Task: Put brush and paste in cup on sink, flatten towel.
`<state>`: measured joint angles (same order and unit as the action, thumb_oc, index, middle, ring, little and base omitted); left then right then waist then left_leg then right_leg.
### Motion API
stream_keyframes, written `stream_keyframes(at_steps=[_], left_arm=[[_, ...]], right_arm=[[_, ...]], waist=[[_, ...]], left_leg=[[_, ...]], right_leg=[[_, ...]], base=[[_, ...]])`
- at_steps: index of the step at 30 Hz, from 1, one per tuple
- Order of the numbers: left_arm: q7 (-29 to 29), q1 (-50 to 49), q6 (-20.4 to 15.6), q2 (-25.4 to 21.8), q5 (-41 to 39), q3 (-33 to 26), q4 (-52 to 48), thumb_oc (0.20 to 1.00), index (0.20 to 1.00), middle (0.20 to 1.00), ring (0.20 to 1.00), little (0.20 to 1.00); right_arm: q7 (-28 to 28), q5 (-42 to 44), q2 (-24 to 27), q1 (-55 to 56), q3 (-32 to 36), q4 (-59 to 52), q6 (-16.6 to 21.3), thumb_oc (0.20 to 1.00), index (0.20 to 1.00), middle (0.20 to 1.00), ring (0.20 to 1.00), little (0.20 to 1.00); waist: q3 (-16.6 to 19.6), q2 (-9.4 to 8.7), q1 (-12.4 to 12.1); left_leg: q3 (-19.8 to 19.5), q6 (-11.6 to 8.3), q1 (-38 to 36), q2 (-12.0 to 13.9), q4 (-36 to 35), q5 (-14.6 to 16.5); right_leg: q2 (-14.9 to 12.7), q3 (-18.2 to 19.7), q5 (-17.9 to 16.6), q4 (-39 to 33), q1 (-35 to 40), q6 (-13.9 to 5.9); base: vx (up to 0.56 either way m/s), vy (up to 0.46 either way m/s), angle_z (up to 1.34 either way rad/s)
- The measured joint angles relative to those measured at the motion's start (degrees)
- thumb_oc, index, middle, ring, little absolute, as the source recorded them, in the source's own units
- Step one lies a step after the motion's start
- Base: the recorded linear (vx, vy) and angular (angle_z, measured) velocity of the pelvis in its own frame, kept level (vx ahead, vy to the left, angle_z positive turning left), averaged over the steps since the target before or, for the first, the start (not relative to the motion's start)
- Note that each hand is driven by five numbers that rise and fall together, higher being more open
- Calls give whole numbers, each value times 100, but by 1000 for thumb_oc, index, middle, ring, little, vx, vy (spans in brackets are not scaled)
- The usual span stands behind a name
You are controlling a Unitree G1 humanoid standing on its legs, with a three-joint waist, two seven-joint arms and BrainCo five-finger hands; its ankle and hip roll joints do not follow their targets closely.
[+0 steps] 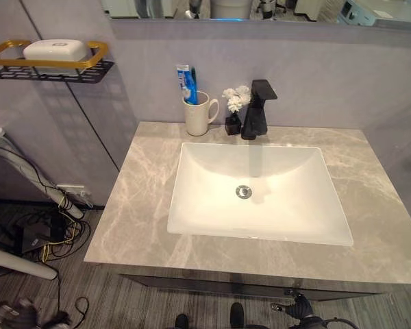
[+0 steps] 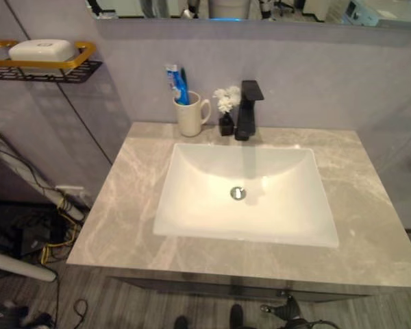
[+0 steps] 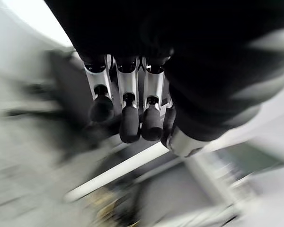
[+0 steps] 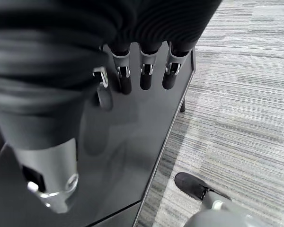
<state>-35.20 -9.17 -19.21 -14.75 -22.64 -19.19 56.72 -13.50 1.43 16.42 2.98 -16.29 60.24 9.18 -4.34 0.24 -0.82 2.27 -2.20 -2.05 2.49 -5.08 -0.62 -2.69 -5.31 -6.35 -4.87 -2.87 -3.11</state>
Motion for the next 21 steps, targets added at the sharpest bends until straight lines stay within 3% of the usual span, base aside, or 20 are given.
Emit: stream_keyframes(at_steps=[4,5,6,7,8,10,11,12,13,14,15,16,19,20,21], left_arm=[[826,204,389,387,-489,332,1335,200,200,200,200,200],[1036,182,560,410,-543,384,1540,247,247,247,247,247],[1333,221,722,395,-571,490,1842,498,498,498,498,498],[1597,236,930,387,-499,629,2047,918,918,918,918,918],[1899,241,1101,368,-247,962,2304,1000,1000,1000,1000,1000],[2356,339,1422,415,525,1281,2466,1000,1000,1000,1000,1000],[2456,332,1513,395,988,1777,2455,1000,1000,1000,1000,1000],[2520,351,1532,404,1209,1873,2420,1000,1000,1000,1000,1000],[2609,433,1567,335,1719,2475,2156,1000,1000,1000,1000,1000],[2660,538,1581,332,1915,2562,1987,1000,1000,1000,1000,1000],[2643,702,1570,271,1972,2536,1917,1000,1000,1000,1000,1000],[2711,845,1567,196,2095,2620,1879,1000,1000,1000,1000,1000],[2883,1006,1552,131,2141,2749,1794,1000,1000,1000,1000,1000],[2935,1061,1578,149,2135,2875,1674,1000,1000,1000,1000,1000],[2972,1050,1567,148,2137,2937,1626,1000,1000,1000,1000,1000]], right_arm=[[1,0,-67,-151,228,114,-42,1000,1000,1000,1000,1000],[1,1,-67,-209,244,114,-42,1000,1000,1000,1000,1000],[15,3,-64,-135,297,147,-30,1000,1000,1000,1000,1000],[36,6,-66,-155,368,184,-46,1000,1000,1000,1000,1000],[66,5,-56,-171,457,233,-51,1000,1000,1000,1000,1000],[154,14,-58,-198,510,271,-96,1000,1000,1000,1000,1000],[209,18,-77,-179,557,214,-86,1000,1000,1000,1000,1000],[242,35,-82,-230,553,184,-88,1000,1000,1000,1000,1000],[259,121,-182,-349,601,186,-107,1000,1000,1000,1000,1000],[261,126,-222,-372,609,179,-128,1000,1000,1000,1000,1000],[259,126,-218,-367,616,196,-171,1000,1000,1000,1000,1000],[262,127,-194,-364,625,245,-213,1000,1000,1000,1000,1000],[264,125,-147,-257,670,323,-270,1000,1000,1000,1000,1000],[262,121,-128,-216,675,318,-278,1000,1000,1000,1000,1000],[261,121,-119,-184,674,323,-283,1000,1000,1000,1000,1000]], waist=[[-54,-166,136],[-55,-169,124],[-74,-212,194],[-66,-227,216],[-78,-206,253],[-170,-276,403],[-211,-313,521],[-228,-245,513],[-347,-313,557],[-393,-339,603],[-430,-309,599],[-494,-209,584],[-521,-158,626],[-521,-174,580],[-480,-238,493]], left_leg=[[167,63,-107,-85,-2,47],[266,88,-139,-79,-3,66],[358,107,-197,-150,-5,89],[441,133,-212,-151,-3,112],[520,164,-193,-174,-30,130],[817,228,-202,-265,1,143],[996,244,-157,-303,-4,81],[1108,244,-143,-239,-9,65],[1589,316,-57,-140,34,73],[1859,410,68,-89,30,71],[2088,459,92,42,6,37],[2281,452,70,204,-8,35],[2562,413,-96,358,-16,64],[2849,363,-174,395,-3,40],[2947,247,-225,372,-6,91]], right_leg=[[-46,180,-12,1,12,-33],[-62,230,25,0,14,-84],[-72,354,-27,5,1,-102],[-95,419,-41,10,-28,-136],[-128,503,-42,35,-77,-192],[-141,796,-174,115,-257,-313],[-111,973,-391,164,-405,-359],[-106,1028,-513,172,-483,-573],[-54,830,-819,39,-766,-1004],[-180,76,-484,156,-932,-921],[-297,-615,-335,409,-1084,-687],[-410,-1086,-278,720,-1110,-643],[-725,-939,-115,1088,-820,-829],[-885,-1019,144,1410,-747,-653],[-971,-1136,159,1443,-628,-623]], base=[[-63,135,-19],[-111,141,-44],[-169,186,-45],[-144,117,-45],[-97,66,-39],[-231,23,-66],[-268,6,-85],[-225,13,-124],[-174,31,-147],[-213,37,-168],[-122,9,-134],[-67,0,-117],[-43,-7,-88],[-45,-15,-89],[-68,-32,-81]])
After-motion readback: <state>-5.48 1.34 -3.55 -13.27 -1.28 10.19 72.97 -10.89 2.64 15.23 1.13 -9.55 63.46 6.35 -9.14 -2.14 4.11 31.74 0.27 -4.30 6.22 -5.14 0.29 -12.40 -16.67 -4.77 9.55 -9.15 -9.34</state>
